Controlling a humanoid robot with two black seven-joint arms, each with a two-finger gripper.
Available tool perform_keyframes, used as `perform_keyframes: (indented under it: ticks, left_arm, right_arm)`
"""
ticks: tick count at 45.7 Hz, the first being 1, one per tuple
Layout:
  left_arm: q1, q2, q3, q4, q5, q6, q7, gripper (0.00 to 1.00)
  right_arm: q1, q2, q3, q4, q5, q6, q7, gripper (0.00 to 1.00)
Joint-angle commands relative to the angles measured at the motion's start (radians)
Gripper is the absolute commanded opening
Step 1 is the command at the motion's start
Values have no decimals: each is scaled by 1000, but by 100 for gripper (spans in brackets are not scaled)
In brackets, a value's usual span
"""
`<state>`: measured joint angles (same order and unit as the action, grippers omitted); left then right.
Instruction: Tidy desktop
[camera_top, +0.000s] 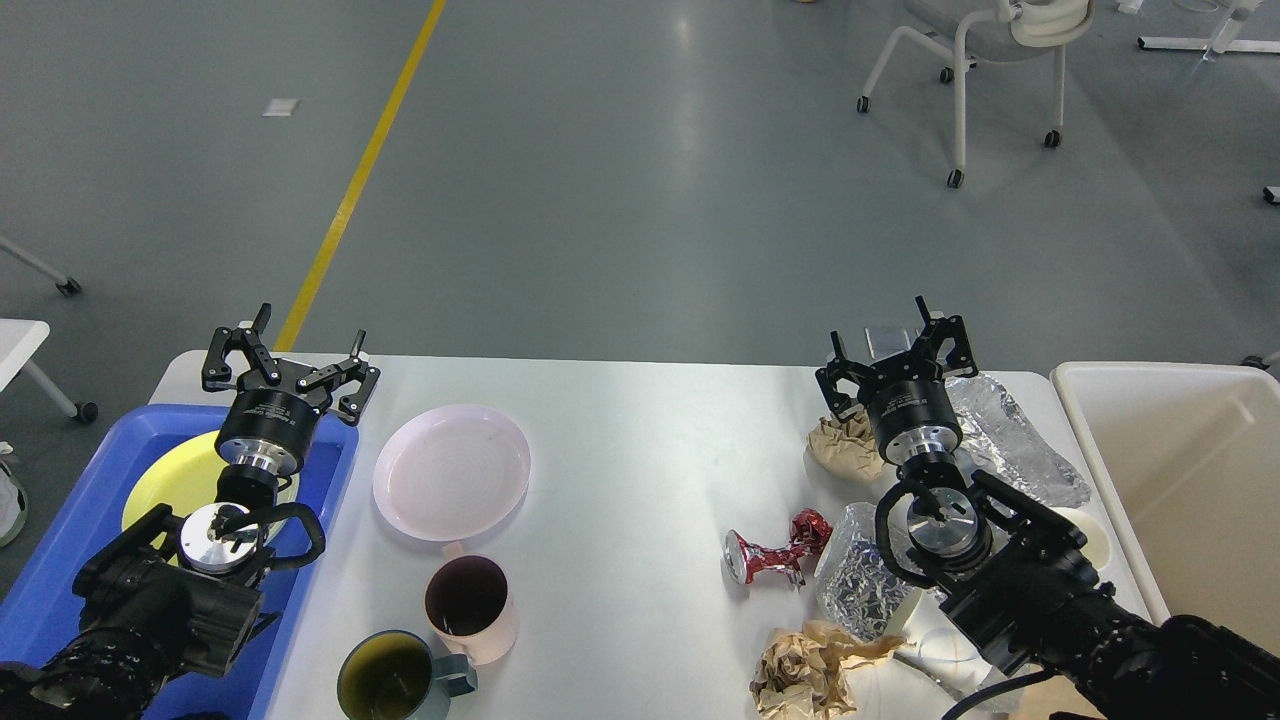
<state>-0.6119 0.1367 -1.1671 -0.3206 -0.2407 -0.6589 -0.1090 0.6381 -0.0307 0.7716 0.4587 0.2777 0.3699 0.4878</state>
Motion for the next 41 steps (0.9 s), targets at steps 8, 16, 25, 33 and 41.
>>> perform_keyframes:
  ticks: [8,16,25,33,41]
  left_arm:
    - [0,0,0,0,0,-1,3,100]
    - [0,-2,0,0,0,-1,0,100]
    - [0,-2,1,0,0,-1,0,100]
    - [-17,14,70,0,9,47,15,100]
    - [-106,95,300,0,11,192,17,100]
  right_arm:
    - [0,0,0,0,0,1,0,100]
    - [0,0,0,0,0,1,0,100]
    - [0,0,0,2,0,1,0,100]
    - [-2,2,0,3,0,1,0,100]
    - [-2,2,0,2,0,1,0,100]
